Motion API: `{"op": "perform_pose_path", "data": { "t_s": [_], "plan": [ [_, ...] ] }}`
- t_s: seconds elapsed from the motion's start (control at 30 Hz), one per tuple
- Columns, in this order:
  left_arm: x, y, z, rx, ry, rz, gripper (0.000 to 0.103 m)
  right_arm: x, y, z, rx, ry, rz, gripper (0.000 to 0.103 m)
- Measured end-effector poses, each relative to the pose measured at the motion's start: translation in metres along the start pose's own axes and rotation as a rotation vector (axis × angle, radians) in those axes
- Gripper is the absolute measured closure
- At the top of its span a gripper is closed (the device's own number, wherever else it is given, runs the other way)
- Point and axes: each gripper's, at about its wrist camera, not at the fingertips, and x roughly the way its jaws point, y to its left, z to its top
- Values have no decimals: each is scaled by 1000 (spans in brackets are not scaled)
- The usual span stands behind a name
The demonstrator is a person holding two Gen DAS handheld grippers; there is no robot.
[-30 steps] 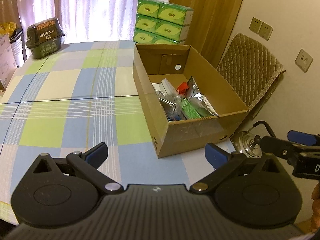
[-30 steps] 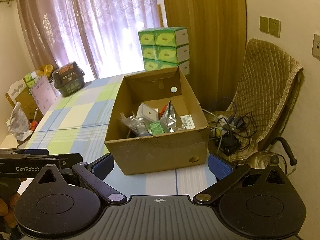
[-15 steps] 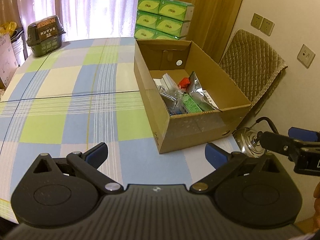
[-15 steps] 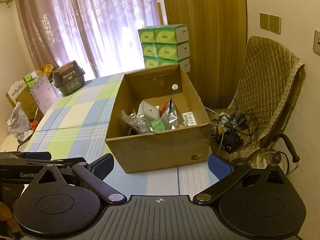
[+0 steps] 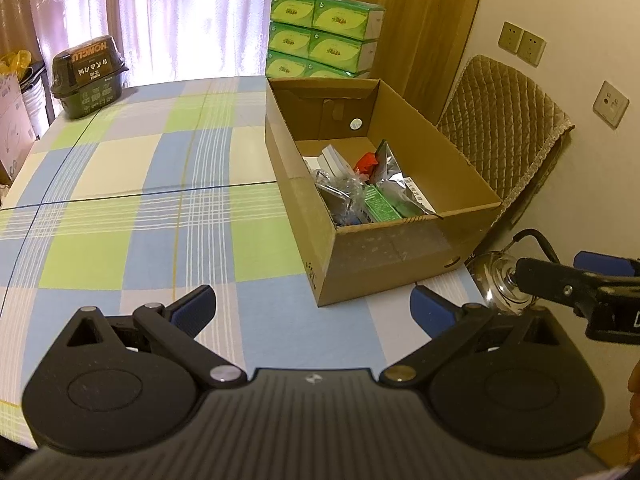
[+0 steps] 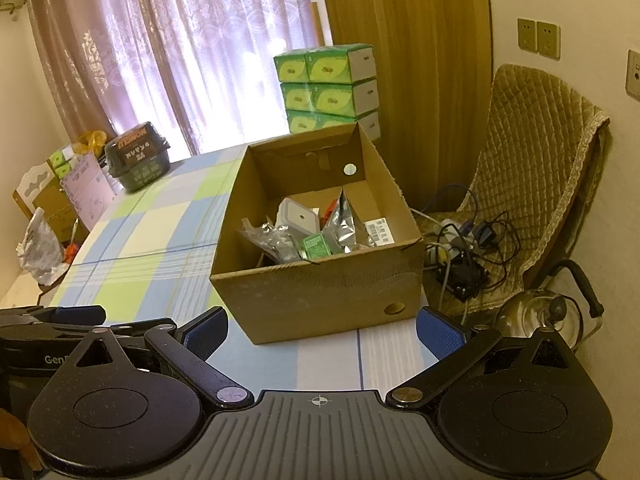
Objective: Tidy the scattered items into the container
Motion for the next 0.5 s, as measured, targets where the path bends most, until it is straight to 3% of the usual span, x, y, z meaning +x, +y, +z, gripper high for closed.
{"op": "perform_pose_path", "data": {
  "t_s": [0.5],
  "plan": [
    [2,-1,-4,13,5,-6,1,1,6,-2,-11,4,3,0]
  ]
}}
